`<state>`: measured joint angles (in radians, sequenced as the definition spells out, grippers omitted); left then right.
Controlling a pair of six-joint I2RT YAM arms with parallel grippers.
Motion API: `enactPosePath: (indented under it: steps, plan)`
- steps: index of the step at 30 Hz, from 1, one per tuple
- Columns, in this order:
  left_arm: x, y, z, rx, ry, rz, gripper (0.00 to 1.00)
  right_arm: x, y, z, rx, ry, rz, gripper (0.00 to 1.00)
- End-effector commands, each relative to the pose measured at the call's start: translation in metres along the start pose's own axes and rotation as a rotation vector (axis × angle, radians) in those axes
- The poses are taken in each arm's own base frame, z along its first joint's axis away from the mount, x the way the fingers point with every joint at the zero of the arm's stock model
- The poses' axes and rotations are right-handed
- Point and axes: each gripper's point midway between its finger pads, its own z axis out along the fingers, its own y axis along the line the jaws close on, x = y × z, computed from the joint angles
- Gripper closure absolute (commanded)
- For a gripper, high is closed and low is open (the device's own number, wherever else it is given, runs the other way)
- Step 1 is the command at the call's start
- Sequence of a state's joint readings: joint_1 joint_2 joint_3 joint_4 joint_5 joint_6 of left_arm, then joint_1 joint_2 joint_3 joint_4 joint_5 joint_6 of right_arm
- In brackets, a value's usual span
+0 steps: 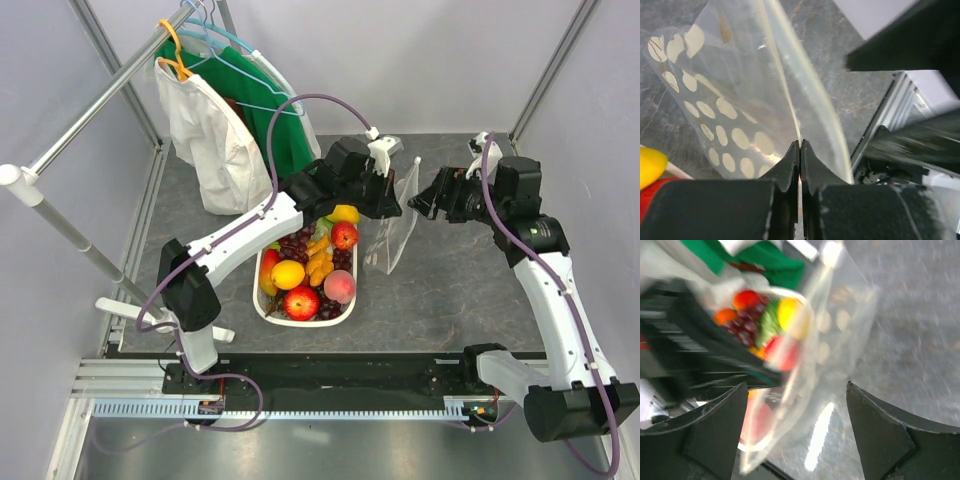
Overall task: Place the food in the zip-top bag and seal the zipper
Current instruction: Open the zipper of the food storage bag.
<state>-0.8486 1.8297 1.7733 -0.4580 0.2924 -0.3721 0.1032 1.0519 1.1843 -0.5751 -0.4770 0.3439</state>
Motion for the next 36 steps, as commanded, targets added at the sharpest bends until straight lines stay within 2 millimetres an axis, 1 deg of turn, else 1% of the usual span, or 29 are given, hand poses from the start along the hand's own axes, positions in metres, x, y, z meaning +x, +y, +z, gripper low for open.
enactPosePath:
  steps: [1,3,4,7,8,9,10,12,13,14,15,16,17,19,20,21,22,23,25,26,28,30,33,34,35,36]
  plan:
    - [-0.028,-0.039,-0.029,0.147,-0.095,0.055,0.98,0.024,-0.011,-0.003,0.036,0.115,0.0,0.18]
    - [-0.029,-0.044,-0.031,0.17,-0.096,0.051,0.98,0.028,-0.002,-0.004,-0.019,0.133,0.003,0.21]
    - [-0.032,-0.047,-0.033,0.182,-0.104,0.042,0.98,0.03,0.0,-0.004,-0.03,0.14,0.007,0.24]
    - [-0.035,-0.052,-0.036,0.212,-0.103,0.029,0.98,0.038,0.002,-0.007,-0.048,0.157,0.02,0.27]
    - [-0.033,-0.054,-0.036,0.224,-0.096,0.029,0.98,0.039,0.003,-0.008,-0.054,0.154,0.024,0.31]
    - [-0.032,-0.055,-0.035,0.231,-0.09,0.023,0.98,0.041,0.003,-0.007,-0.054,0.156,0.031,0.37]
    - [-0.031,-0.056,-0.035,0.237,-0.086,0.02,0.98,0.041,0.003,-0.008,-0.053,0.153,0.034,0.51]
    - [-0.029,-0.054,-0.035,0.233,-0.078,-0.006,0.98,0.039,0.003,-0.009,-0.041,0.14,0.029,0.66]
    - [-0.029,-0.052,-0.035,0.228,-0.078,-0.021,0.98,0.038,0.001,-0.011,-0.025,0.136,0.024,0.76]
    - [-0.031,-0.044,-0.036,0.213,-0.082,-0.044,0.98,0.042,-0.001,-0.015,-0.01,0.149,0.026,0.8]
    - [-0.032,-0.039,-0.035,0.205,-0.079,-0.078,0.98,0.04,-0.001,-0.019,0.001,0.146,0.017,0.86]
    - [-0.033,-0.034,-0.035,0.198,-0.079,-0.086,0.98,0.041,-0.004,-0.022,0.018,0.147,0.001,0.98]
    - [-0.034,-0.023,-0.034,0.162,-0.083,-0.092,0.98,0.046,-0.008,-0.03,0.045,0.162,0.003,1.0]
    - [-0.037,-0.009,-0.033,0.096,-0.1,-0.035,0.98,0.042,-0.01,-0.042,0.079,0.162,-0.02,1.0]
    - [-0.039,0.003,-0.033,0.035,-0.116,-0.018,0.98,0.048,-0.02,-0.053,0.125,0.195,-0.024,1.0]
    - [-0.034,0.012,-0.032,-0.007,-0.104,0.019,0.98,0.043,-0.018,-0.062,0.14,0.19,-0.038,1.0]
    - [-0.031,0.021,-0.03,-0.05,-0.095,0.032,0.98,0.044,-0.025,-0.07,0.17,0.197,-0.032,1.0]
    - [-0.028,0.036,-0.025,-0.114,-0.09,0.043,0.98,0.055,-0.026,-0.078,0.179,0.248,-0.039,1.0]
    - [-0.016,0.049,-0.019,-0.159,-0.039,0.077,0.98,0.062,-0.028,-0.086,0.197,0.285,-0.045,1.0]
    - [-0.007,0.056,-0.011,-0.172,-0.008,0.075,0.98,0.07,-0.03,-0.089,0.206,0.324,-0.041,1.0]
    - [0.003,0.062,-0.007,-0.184,0.03,0.079,0.98,0.074,-0.031,-0.09,0.215,0.34,-0.032,1.0]
    - [0.016,0.07,0.004,-0.218,0.069,0.095,0.98,0.075,-0.032,-0.089,0.209,0.351,-0.029,1.0]
    - [0.027,0.078,0.011,-0.241,0.112,0.118,0.98,0.077,-0.037,-0.081,0.209,0.378,-0.011,1.0]
    - [0.032,0.077,0.01,-0.235,0.137,0.123,0.98,0.079,-0.041,-0.076,0.215,0.391,0.008,1.0]
    - [0.03,0.074,0.01,-0.215,0.139,0.134,0.96,0.081,-0.043,-0.071,0.208,0.397,0.021,1.0]
    - [0.03,0.07,0.008,-0.19,0.146,0.158,0.94,0.084,-0.039,-0.066,0.167,0.41,0.031,1.0]
